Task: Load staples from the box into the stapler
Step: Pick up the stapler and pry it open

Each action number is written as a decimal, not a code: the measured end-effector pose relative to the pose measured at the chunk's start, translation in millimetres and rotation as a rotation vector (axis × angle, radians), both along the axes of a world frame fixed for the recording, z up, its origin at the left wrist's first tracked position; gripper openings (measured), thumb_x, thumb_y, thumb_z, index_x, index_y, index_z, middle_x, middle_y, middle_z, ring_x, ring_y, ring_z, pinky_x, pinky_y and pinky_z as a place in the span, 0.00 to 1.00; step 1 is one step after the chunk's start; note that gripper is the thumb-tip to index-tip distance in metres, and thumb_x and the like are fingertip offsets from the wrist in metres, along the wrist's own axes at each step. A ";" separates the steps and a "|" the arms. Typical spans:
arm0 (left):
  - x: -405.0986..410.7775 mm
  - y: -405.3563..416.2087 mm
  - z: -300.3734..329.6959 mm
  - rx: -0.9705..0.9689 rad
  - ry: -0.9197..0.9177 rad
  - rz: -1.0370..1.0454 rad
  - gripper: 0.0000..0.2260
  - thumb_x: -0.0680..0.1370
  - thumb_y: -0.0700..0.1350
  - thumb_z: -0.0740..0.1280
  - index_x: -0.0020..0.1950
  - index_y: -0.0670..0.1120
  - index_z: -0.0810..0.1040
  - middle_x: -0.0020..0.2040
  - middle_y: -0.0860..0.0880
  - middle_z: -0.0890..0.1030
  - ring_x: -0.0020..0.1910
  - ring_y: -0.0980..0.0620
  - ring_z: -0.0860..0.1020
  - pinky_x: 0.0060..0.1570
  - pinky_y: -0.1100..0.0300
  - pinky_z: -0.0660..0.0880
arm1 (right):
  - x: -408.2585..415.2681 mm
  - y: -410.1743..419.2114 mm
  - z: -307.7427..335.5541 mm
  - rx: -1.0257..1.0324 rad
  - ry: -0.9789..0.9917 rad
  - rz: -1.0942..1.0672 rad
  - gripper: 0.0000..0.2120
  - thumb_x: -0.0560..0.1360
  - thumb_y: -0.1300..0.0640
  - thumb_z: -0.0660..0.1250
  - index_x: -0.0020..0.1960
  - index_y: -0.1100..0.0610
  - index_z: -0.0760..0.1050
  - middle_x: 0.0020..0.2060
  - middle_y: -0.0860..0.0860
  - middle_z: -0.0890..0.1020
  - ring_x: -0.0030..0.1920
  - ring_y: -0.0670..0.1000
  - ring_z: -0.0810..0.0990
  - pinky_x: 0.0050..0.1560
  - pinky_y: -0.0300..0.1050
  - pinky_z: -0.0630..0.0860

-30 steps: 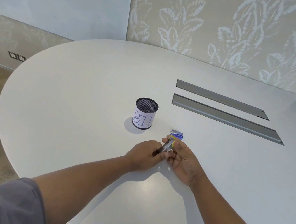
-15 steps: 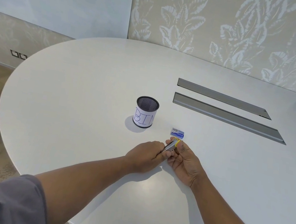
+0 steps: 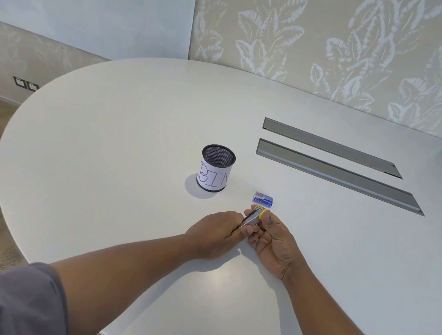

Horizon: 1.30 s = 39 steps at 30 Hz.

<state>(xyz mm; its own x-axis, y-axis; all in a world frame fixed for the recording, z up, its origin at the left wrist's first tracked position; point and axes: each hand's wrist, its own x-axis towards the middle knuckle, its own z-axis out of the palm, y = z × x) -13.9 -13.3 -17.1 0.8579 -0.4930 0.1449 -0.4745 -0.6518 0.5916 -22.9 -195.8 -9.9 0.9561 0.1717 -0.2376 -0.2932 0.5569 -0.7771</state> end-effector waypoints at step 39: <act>1.4 -0.3 -0.5 -0.037 0.009 0.023 0.27 0.78 0.72 0.46 0.39 0.50 0.64 0.36 0.52 0.71 0.37 0.51 0.71 0.38 0.52 0.69 | -2.5 1.7 0.1 -0.012 -0.028 -0.019 0.15 0.74 0.55 0.69 0.58 0.60 0.82 0.55 0.57 0.85 0.40 0.47 0.80 0.40 0.37 0.76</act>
